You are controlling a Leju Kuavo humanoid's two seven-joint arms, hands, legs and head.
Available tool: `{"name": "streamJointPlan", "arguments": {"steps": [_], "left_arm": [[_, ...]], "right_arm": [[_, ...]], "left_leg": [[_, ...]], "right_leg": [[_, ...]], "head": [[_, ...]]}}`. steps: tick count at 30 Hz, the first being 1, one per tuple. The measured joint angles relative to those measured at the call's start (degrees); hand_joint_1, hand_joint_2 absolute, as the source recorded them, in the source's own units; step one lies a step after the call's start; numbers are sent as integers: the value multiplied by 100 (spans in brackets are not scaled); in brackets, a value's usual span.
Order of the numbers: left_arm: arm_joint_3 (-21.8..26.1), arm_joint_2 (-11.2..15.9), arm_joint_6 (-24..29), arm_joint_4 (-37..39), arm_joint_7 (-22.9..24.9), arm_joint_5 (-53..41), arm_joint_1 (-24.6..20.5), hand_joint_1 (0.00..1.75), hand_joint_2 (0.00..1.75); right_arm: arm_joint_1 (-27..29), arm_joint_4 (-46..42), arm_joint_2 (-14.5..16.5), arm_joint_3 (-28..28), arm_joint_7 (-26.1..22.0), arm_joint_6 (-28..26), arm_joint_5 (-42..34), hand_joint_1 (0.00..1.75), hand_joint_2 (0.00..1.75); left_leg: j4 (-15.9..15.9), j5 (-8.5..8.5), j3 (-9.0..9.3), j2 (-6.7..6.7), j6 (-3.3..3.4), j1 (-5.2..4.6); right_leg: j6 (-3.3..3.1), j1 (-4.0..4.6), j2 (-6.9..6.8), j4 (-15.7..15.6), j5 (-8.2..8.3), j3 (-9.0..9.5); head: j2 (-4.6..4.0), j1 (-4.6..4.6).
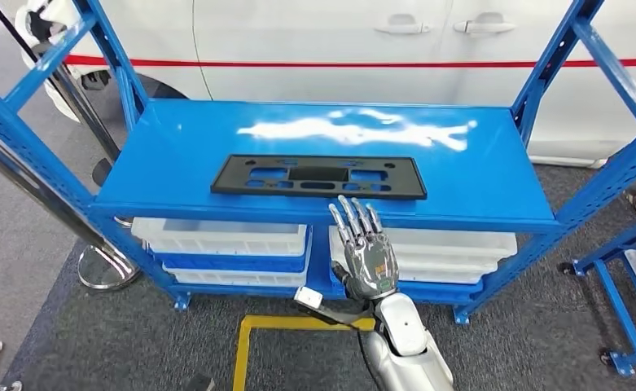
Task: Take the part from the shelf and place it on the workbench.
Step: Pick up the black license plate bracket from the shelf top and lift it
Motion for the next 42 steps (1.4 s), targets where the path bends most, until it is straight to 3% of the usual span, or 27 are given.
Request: {"name": "streamJointPlan", "arguments": {"steps": [3,5,8,9,10,12,14,15,18,20,23,24,25,26,28,30,32,35,36,38,39,40,41,42], "left_arm": [[0,0,-2,-1,2,-6,6,0,0],[1,-3,-2,-1,1,-7,7,0,0],[2,-4,-4,-1,2,-8,-2,0,0],[2,-4,-5,-1,3,-8,2,0,0],[2,-5,-6,-1,4,-8,8,0,0],[2,-9,-9,-1,7,-14,16,0,0],[2,-13,-12,-2,8,-21,10,0,0],[2,-14,-13,-3,9,-23,5,0,0],[2,-13,-13,-4,14,-27,-5,0,0],[2,-13,-14,-7,14,-34,-14,0,0],[2,-13,-15,-8,14,-60,-13,0,0],[2,-14,-15,-8,15,-67,-3,0,0],[2,-14,-15,-8,15,-72,7,0,0],[2,-14,-15,-8,16,-73,12,0,0],[2,-12,-15,-8,17,-74,11,0,0],[2,-6,-15,-8,17,-76,-3,0,0],[2,0,-17,-11,17,-82,-10,0,0],[2,-2,-19,-19,16,-91,0,0,0],[3,-2,-20,-20,15,-92,-3,0,0],[4,-3,-25,-21,14,-93,-13,0,0],[4,-4,-27,-21,15,-93,-13,0,0],[4,-4,-27,-21,16,-93,-8,0,0],[4,-5,-25,-21,17,-96,-3,0,0],[4,-7,-22,-21,18,-103,0,0,0]], "right_arm": [[2,-9,1,-1,50,-1,7,0,175],[-8,-27,1,-2,68,-2,7,0,175],[17,-34,-6,-2,75,-1,7,0,175],[34,-33,-10,-2,79,0,7,0,175],[46,-33,-13,-2,83,0,7,0,175],[49,-34,-15,-2,96,0,7,0,175],[44,-37,-15,-3,113,0,7,0,175],[47,-40,-15,-4,123,0,9,0,175],[54,-52,-14,-8,146,-1,16,0,175],[46,-66,-9,-7,153,-2,34,0,175],[48,-76,-1,-1,166,0,75,0,175],[57,-76,-1,0,169,0,84,0,175],[64,-76,-1,0,172,0,89,0,175],[69,-77,-1,1,173,0,91,0,175],[69,-77,0,2,177,0,95,0,175],[63,-78,0,4,196,0,101,0,175],[64,-79,0,7,228,0,103,0,175],[55,-101,-1,16,261,-2,96,0,175],[48,-109,-2,19,266,-2,92,0,175],[59,-113,-10,19,269,-1,88,0,175],[74,-113,-16,18,272,0,88,0,175],[89,-113,-22,17,274,0,88,0,175],[96,-113,-27,18,276,0,88,0,175],[96,-113,-29,19,278,-1,88,0,175]], "left_leg": [[-103,-23,54,-4,73,1],[-182,-9,123,4,141,37],[-201,-42,174,10,197,44],[-198,-60,188,8,198,43],[-192,-81,208,5,191,44],[-170,-143,270,-2,163,47],[-131,-215,307,-9,105,31],[-114,-242,308,-11,70,21],[-111,-293,318,-6,-34,27],[110,-435,241,0,-90,42],[1207,-873,-333,2,-138,49],[1497,-917,-520,2,-142,50],[1572,-837,-608,2,-136,49],[1412,-642,-580,2,-118,47],[654,-150,-288,2,-43,33],[92,45,-53,4,39,-9],[-34,-5,-11,1,82,-47],[-172,-2,90,3,148,11],[-210,-2,135,7,171,31],[-220,-42,189,11,201,28],[-216,-67,213,9,205,28],[-211,-97,245,7,203,29],[-203,-128,281,3,196,29],[-191,-165,323,-1,184,31]], "right_leg": [[88,3,-8,-7,-26,10],[138,9,-16,270,-198,-97],[185,-18,-22,1327,-624,-678],[198,-31,-23,1545,-638,-832],[208,-45,-25,1562,-539,-891],[209,-69,-29,965,-75,-676],[186,-66,-27,293,215,-377],[168,-58,-22,119,242,-303],[80,-42,-2,42,185,-268],[4,-59,-7,13,164,-213],[-69,-46,-26,5,106,-147],[-78,-36,-24,6,85,-125],[-81,-27,-16,7,62,-96],[-79,-19,-8,7,36,-56],[-65,-10,2,4,-26,35],[-24,-2,4,9,-68,63],[35,-2,2,-3,-79,50],[128,8,-13,128,-187,21],[151,9,-16,351,-297,-81],[183,-10,-16,1102,-578,-511],[199,-22,-17,1418,-644,-726],[212,-35,-18,1575,-603,-872],[220,-48,-20,1492,-440,-895],[222,-60,-24,1201,-189,-809]], "head": [[0,1],[0,3],[0,2],[0,2],[0,2],[0,3],[0,3],[0,3],[0,1],[0,0],[0,-1],[0,-1],[0,-1],[0,-1],[0,0],[0,1],[0,1],[0,3],[0,4],[0,7],[0,7],[0,7],[0,8],[0,8]]}}
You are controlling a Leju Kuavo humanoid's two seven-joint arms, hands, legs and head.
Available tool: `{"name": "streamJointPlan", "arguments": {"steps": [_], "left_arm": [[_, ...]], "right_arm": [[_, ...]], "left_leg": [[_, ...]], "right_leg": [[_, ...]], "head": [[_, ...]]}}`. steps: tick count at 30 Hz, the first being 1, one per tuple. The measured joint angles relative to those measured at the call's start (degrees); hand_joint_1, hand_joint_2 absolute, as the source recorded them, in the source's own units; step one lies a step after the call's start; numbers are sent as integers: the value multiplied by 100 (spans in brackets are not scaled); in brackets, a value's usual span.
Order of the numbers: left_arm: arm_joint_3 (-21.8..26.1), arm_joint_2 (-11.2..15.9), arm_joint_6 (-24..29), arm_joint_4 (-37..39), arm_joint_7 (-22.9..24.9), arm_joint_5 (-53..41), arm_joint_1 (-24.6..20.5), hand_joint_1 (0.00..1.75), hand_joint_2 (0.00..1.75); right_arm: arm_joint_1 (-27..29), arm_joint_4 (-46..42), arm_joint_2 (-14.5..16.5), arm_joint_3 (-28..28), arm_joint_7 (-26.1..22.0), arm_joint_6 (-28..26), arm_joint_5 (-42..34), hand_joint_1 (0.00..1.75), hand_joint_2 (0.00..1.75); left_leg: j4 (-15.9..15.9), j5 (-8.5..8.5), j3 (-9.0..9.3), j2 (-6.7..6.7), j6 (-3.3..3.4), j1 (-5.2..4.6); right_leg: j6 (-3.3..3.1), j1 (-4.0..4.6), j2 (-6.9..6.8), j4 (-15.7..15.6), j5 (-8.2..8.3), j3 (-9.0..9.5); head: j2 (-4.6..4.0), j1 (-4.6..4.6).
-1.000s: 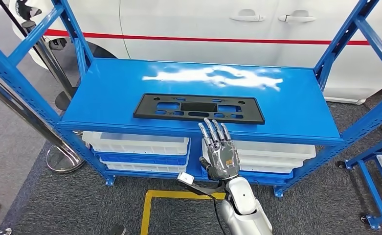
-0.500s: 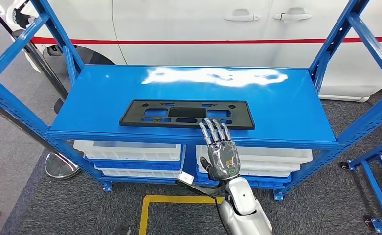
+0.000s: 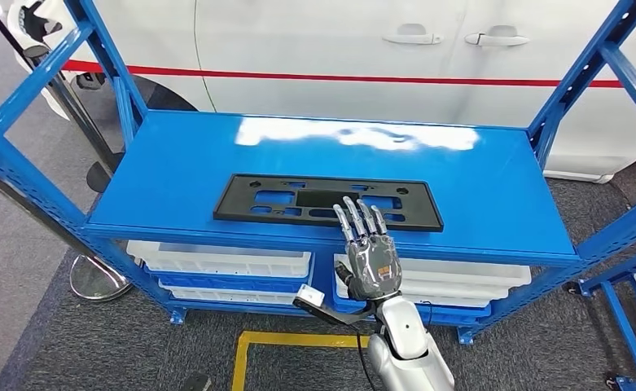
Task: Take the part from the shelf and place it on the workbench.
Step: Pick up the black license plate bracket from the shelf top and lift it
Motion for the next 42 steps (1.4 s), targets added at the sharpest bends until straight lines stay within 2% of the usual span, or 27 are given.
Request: {"name": "streamJointPlan", "arguments": {"steps": [1,2,3,5,8,9,11,12,13,14,15,17,19,22,24,25,27,28,29,30,31,33,34,37,39,40,42], "left_arm": [[0,-3,4,0,1,-8,1,0,0],[1,-7,10,-1,1,-16,-8,0,0],[1,-9,15,-1,4,-22,-17,0,0],[2,-11,23,-2,13,-26,-35,0,0],[2,-11,35,-4,21,-31,-51,0,0],[2,-11,37,-4,21,-32,-59,0,0],[2,-11,37,-4,21,-38,-64,0,0],[2,-11,35,-4,23,-44,-57,0,0],[2,-11,33,-4,25,-56,-49,0,0],[2,-11,31,-4,26,-67,-42,0,0],[2,-11,29,-4,27,-78,-39,0,0],[2,-9,29,-4,26,-88,-47,0,0],[2,-8,29,-4,25,-90,-62,0,0],[4,-9,37,-4,25,-79,-59,0,0],[18,-11,40,-4,14,-32,-58,0,0],[31,-14,39,-4,4,-4,-62,0,0],[70,-15,39,-4,-12,39,-70,0,0],[89,-15,42,-4,-17,48,-67,0,0],[106,-17,46,-4,-23,56,-64,0,0],[119,-20,52,-4,-31,63,-62,0,0],[125,-24,60,-4,-42,66,-62,0,0],[133,-30,76,-4,-66,55,-71,0,0],[137,-31,86,-5,-78,47,-79,0,0],[145,-32,105,-7,-99,30,-93,0,0],[150,-31,109,-9,-108,25,-101,0,0],[155,-31,109,-10,-113,23,-106,0,0],[163,-32,108,-11,-128,16,-106,0,0]], "right_arm": [[-3,-1,-1,1,2,-1,0,0,175],[-7,-2,-2,2,3,-1,0,0,175],[-7,-4,-2,5,3,-1,1,0,175],[-5,-10,-3,14,8,1,2,0,175],[-10,-23,-3,28,15,0,8,0,175],[-13,-27,-2,34,15,0,11,0,175],[-12,-30,-2,41,15,1,14,0,175],[-8,-29,-2,43,15,1,16,0,175],[-3,-29,-3,45,15,1,19,0,175],[-1,-29,-3,48,15,1,21,0,175],[0,-29,-3,53,15,1,24,0,175],[-5,-31,-2,69,17,1,28,0,175],[-9,-31,-2,86,27,1,30,0,175],[-7,-36,-3,111,53,0,30,0,175],[-14,-53,-6,124,73,-1,31,0,175],[-10,-62,-9,126,84,-2,31,0,175],[15,-66,-19,126,101,-1,31,0,175],[34,-66,-27,126,105,-1,31,0,175],[48,-66,-37,126,106,-1,31,0,175],[54,-68,-44,127,106,-1,32,0,175],[54,-71,-48,128,107,-1,41,0,175],[49,-75,-53,145,116,-1,81,0,175],[51,-76,-56,160,128,0,107,0,175],[59,-76,-63,210,178,1,151,0,175],[54,-77,-64,243,196,1,161,0,175],[52,-77,-64,261,201,1,166,0,175],[55,-68,-67,290,213,1,176,0,175]], "left_leg": [[15,-45,38,-4,-19,1],[44,-93,63,-9,-51,-9],[61,-131,75,-13,-84,-19],[69,-178,82,-14,-157,-33],[179,-300,81,-2,-248,-12],[395,-417,-11,-1,-274,-4],[1128,-729,-402,1,-317,9],[1475,-821,-615,1,-329,12],[1673,-815,-763,1,-332,13],[1660,-694,-812,1,-326,12],[1417,-468,-745,1,-308,11],[657,-19,-452,1,-240,-7],[191,114,-256,0,-167,-42],[85,98,-206,-3,-96,-42],[6,123,-150,4,-44,-8],[-16,127,-128,9,-21,3],[-15,109,-120,12,6,-1],[-7,97,-116,11,11,-1],[2,83,-109,9,10,-1],[18,63,-98,4,2,1],[44,33,-84,-1,-14,3],[106,-32,-81,-9,-69,-5],[132,-55,-90,-11,-103,-14],[138,-79,-102,-9,-197,-15],[286,-200,-149,-5,-252,1],[527,-339,-257,-3,-277,8],[1267,-665,-616,-2,-313,15]], "right_leg": [[-6,-8,-4,-396,250,143],[-18,-3,-7,-755,413,288],[-39,2,-6,-997,495,389],[-97,27,11,-1125,461,447],[-201,7,21,-1169,431,505],[-232,-3,13,-1187,419,536],[-281,4,0,-1193,382,573],[-293,12,0,-1192,365,583],[-299,19,6,-1190,347,597],[-298,24,14,-1189,329,620],[-294,29,22,-1188,308,653],[-273,45,28,-1188,261,727],[-230,55,26,-1186,234,750],[-146,55,19,-1192,221,753],[-93,60,12,-966,74,665],[-71,57,9,-683,-73,529],[-39,46,9,54,-370,126],[-25,36,8,294,-408,-25],[-15,24,8,346,-340,-88],[-10,11,5,174,-164,-36],[-9,-4,1,-199,74,119],[-32,-12,1,-857,346,416],[-52,-5,6,-1035,380,491],[-142,21,26,-1091,356,499],[-212,5,18,-1130,362,534],[-242,-3,9,-1147,362,552],[-276,9,-2,-1151,350,562]], "head": [[0,0],[0,0],[0,-2],[0,-2],[0,-5],[0,-5],[0,-7],[0,-6],[0,-7],[0,-7],[0,-7],[0,-6],[0,-5],[0,-5],[0,-3],[0,-2],[0,-2],[0,-2],[0,-2],[0,-1],[0,-1],[0,-1],[0,-2],[0,-4],[0,-4],[0,-5],[0,-7]]}}
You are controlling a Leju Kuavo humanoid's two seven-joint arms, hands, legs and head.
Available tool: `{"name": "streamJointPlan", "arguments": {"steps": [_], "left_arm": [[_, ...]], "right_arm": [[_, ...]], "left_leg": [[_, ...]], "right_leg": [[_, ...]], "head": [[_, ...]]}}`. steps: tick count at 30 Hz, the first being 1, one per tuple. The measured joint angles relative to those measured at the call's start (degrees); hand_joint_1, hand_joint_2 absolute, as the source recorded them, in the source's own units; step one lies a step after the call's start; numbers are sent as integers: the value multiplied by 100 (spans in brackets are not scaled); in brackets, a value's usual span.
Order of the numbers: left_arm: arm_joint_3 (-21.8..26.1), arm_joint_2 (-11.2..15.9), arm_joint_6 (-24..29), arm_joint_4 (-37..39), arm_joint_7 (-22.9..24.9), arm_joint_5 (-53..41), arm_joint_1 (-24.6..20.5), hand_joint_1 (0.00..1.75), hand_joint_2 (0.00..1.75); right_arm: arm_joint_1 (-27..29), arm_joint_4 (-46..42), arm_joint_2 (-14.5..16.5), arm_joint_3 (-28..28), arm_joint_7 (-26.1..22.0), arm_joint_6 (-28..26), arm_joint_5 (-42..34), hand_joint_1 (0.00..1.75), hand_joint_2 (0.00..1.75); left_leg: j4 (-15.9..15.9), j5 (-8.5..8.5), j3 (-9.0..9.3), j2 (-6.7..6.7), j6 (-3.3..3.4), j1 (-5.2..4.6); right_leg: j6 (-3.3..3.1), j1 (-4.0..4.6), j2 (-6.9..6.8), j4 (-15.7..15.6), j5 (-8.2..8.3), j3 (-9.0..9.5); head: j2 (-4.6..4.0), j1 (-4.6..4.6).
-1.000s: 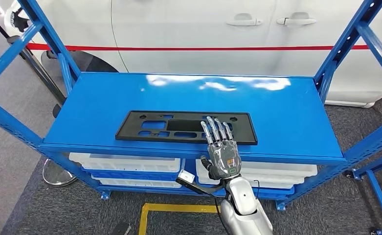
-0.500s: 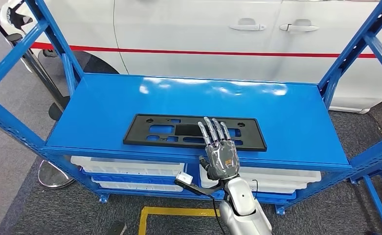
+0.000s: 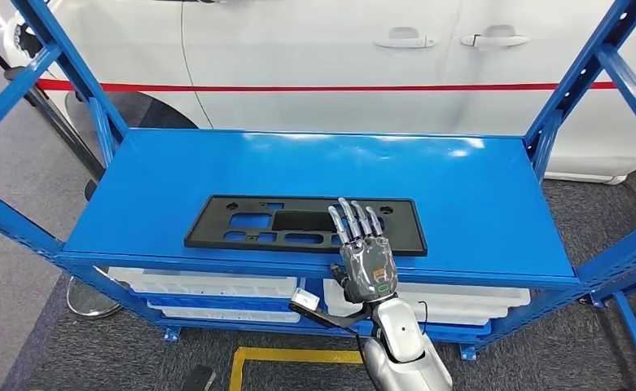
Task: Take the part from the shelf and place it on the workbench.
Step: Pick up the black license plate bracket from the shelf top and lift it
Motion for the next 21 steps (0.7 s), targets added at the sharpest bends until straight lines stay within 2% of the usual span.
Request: {"name": "streamJointPlan", "arguments": {"steps": [1,2,3,5,6,8,11,12,14,16,17,18,19,20,21], "left_arm": [[3,0,-3,0,-11,-4,7,0,0],[3,0,-8,0,-23,-12,15,0,0],[3,1,-14,0,-39,-24,20,0,0],[3,2,-30,0,-79,-66,16,0,0],[3,10,-39,-1,-102,-87,9,0,0],[3,24,-54,-2,-134,-120,-3,0,0],[3,30,-59,-2,-155,-141,9,0,0],[3,30,-59,-2,-159,-145,14,0,0],[4,28,-58,-2,-163,-144,15,0,0],[4,27,-58,-2,-163,-143,17,0,0],[4,27,-59,-2,-161,-140,23,0,0],[5,26,-59,-2,-158,-133,30,0,0],[5,23,-59,-2,-154,-123,34,0,0],[5,21,-57,-2,-150,-114,35,0,0],[8,19,-55,-2,-148,-105,32,0,0]], "right_arm": [[3,8,-3,10,8,0,4,0,175],[6,15,-6,19,18,0,7,0,175],[7,21,-9,31,30,0,8,0,175],[6,22,-13,61,55,0,5,0,175],[3,22,-14,79,70,0,2,0,175],[1,21,-19,106,91,0,-16,0,175],[1,20,-24,128,97,0,-42,0,175],[-5,18,-26,132,97,-1,-45,0,175],[-11,14,-33,135,97,-1,-52,0,175],[7,13,-49,135,97,0,-57,0,175],[20,14,-61,135,97,0,-58,0,175],[29,14,-71,135,97,0,-58,0,175],[34,13,-80,135,97,0,-58,0,175],[34,12,-85,135,97,0,-58,0,175],[32,12,-90,135,97,1,-57,0,175]], "left_leg": [[330,-96,-176,0,-9,2],[474,-85,-267,0,-8,1],[392,40,-250,0,5,0],[-323,460,60,1,74,-15],[-711,592,236,6,126,-34],[-1145,646,427,13,217,-80],[-1278,641,537,1,319,-83],[-1307,653,592,0,349,-67],[-1332,659,669,5,382,-47],[-1322,636,698,6,393,-46],[-1318,617,722,4,388,-44],[-1314,592,755,0,375,-39],[-1312,554,804,-6,355,-32],[-1308,505,855,-11,326,-25],[-1293,456,899,-15,290,-23]], "right_leg": [[-9,9,-1,1,-5,2],[-14,16,3,2,-11,6],[-17,24,10,2,-17,15],[-11,34,21,1,-42,48],[6,45,22,1,-59,64],[70,44,15,-8,-65,92],[186,40,3,72,-5,114],[214,40,1,172,-53,75],[257,27,2,651,-327,-174],[287,9,1,1306,-596,-582],[303,-4,0,1482,-612,-730],[314,-19,-2,1460,-519,-782],[329,-36,-3,1227,-318,-728],[341,-50,-6,831,-45,-594],[334,-51,-7,472,127,-468]], "head": [[0,1],[0,1],[0,1],[0,0],[0,1],[0,2],[0,4],[0,6],[0,10],[0,10],[0,10],[0,10],[0,10],[0,10],[0,10]]}}
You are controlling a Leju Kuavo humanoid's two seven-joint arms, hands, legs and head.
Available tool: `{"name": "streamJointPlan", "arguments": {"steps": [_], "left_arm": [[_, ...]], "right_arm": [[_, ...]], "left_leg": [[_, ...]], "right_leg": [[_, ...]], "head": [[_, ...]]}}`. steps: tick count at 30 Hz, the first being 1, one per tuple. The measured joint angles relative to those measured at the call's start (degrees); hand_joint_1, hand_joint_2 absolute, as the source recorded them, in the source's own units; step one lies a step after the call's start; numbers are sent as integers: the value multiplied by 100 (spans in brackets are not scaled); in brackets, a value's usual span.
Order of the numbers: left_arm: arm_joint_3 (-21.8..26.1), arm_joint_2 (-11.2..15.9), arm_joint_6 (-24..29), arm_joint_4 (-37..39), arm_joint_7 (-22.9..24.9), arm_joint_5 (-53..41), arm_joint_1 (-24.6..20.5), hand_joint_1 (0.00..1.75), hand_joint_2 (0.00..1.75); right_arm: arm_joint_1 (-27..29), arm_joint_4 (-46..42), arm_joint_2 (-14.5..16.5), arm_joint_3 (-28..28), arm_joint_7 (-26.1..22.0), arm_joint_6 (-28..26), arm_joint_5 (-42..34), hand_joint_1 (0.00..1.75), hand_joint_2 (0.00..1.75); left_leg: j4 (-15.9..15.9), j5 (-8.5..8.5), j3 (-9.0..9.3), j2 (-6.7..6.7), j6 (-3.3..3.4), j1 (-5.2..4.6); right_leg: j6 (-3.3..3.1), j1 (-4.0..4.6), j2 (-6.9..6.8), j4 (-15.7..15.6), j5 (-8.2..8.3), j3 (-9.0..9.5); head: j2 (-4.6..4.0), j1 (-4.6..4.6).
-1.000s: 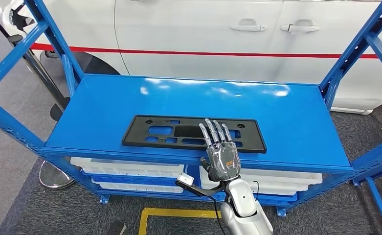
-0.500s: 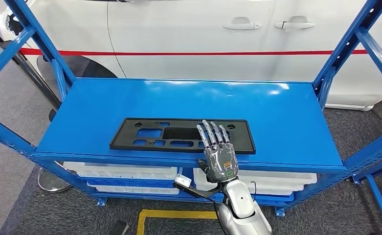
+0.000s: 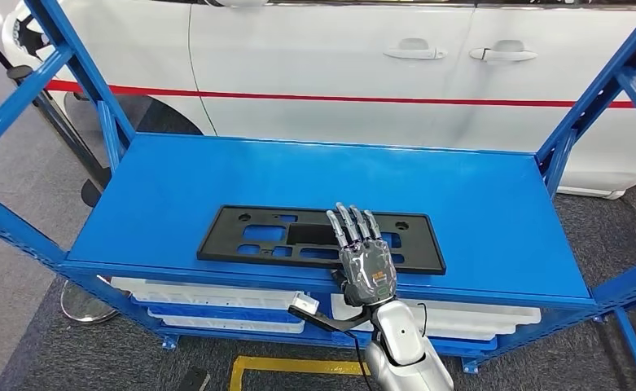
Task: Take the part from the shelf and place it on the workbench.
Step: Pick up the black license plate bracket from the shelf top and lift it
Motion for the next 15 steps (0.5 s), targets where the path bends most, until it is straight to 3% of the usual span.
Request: {"name": "streamJointPlan", "arguments": {"steps": [2,6,7,10,11,12,13,15], "left_arm": [[8,-3,12,0,4,6,-12,0,0],[22,-7,50,0,1,1,-39,0,0],[27,-7,55,0,-1,1,-51,0,0],[44,-8,57,0,-2,0,-65,0,0],[48,-9,57,0,-2,0,-62,0,0],[51,-9,60,0,-3,-1,-58,0,0],[53,-9,64,0,-7,-2,-58,0,0],[59,-9,78,0,-14,-2,-68,0,0]], "right_arm": [[-1,2,-9,4,11,0,25,0,175],[-7,26,-24,44,98,-1,104,0,175],[-12,31,-24,65,112,-1,107,0,175],[-10,58,-23,131,139,-1,109,0,175],[-8,73,-24,146,148,-1,109,0,175],[-8,86,-25,158,157,-1,108,0,175],[-7,98,-25,169,166,-1,108,0,175],[-11,113,-25,196,175,-1,108,85,175]], "left_leg": [[33,-84,18,0,-83,-5],[259,-129,-57,10,-192,4],[477,-196,-171,12,-215,12],[1488,-656,-764,15,-282,26],[1693,-732,-917,15,-289,28],[1706,-685,-978,15,-284,28],[1512,-521,-936,15,-272,27],[746,-54,-651,18,-217,18]], "right_leg": [[-74,25,-1,-412,156,134],[-261,39,6,-464,127,188],[-291,30,2,-481,115,222],[-353,36,-5,-500,73,271],[-362,42,1,-499,64,278],[-364,47,9,-498,58,287],[-361,50,17,-497,52,301],[-343,54,25,-495,40,337]], "head": [[0,2],[0,4],[0,3],[0,2],[0,2],[0,2],[0,2],[0,2]]}}
